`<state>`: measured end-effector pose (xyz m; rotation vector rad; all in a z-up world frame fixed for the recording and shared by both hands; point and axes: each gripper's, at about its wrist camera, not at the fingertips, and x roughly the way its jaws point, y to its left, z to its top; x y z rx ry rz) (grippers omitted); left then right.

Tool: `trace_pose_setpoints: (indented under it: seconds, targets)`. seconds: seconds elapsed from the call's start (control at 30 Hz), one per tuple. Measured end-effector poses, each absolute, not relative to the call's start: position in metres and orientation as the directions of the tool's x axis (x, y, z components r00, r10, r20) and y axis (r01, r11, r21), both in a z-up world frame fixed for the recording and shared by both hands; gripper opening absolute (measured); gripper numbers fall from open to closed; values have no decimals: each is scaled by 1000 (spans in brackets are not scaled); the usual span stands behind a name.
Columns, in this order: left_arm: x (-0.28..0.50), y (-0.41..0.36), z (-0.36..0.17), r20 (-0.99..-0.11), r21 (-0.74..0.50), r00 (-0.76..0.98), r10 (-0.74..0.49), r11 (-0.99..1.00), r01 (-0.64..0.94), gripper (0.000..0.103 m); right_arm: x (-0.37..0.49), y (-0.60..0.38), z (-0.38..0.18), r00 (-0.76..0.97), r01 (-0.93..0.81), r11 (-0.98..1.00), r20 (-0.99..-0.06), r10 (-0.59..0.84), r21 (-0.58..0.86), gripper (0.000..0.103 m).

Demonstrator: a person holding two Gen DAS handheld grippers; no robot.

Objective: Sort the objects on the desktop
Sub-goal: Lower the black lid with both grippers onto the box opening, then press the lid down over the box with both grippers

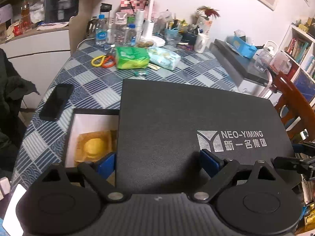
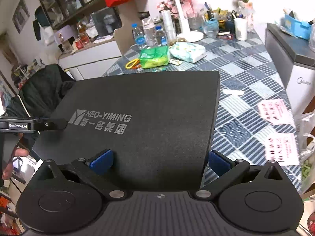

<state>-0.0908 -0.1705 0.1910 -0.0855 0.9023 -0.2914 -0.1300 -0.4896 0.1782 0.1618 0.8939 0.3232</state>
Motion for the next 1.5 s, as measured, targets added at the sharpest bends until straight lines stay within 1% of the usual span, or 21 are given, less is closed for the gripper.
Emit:
trace_pose_setpoints:
  seconds: [0.23,0.5,0.8,1.23,1.5]
  targets:
    - [-81,-138,190,-765,-169,589,-261,964,207,103,-115,-456,171,569,-209,932,-738,362,295,103]
    - [-69,-99,181,-775,-189,579,-254,967,171,103,-98,-419,168,550,-234,928,-748,372,289,103]
    - [-65,-73,169,-778,-202,576,-250,968,147,103,-86,-393,161,534,-242,929,-761,368,279,103]
    - [-54,-64,140,-784,-249,546,-296,955,159,103,-84,-379,150,516,-210,947,-795,318,243,103]
    - [-54,-74,133,-789,-245,538,-295,956,164,103,-80,-386,142,516,-184,955,-804,295,233,103]
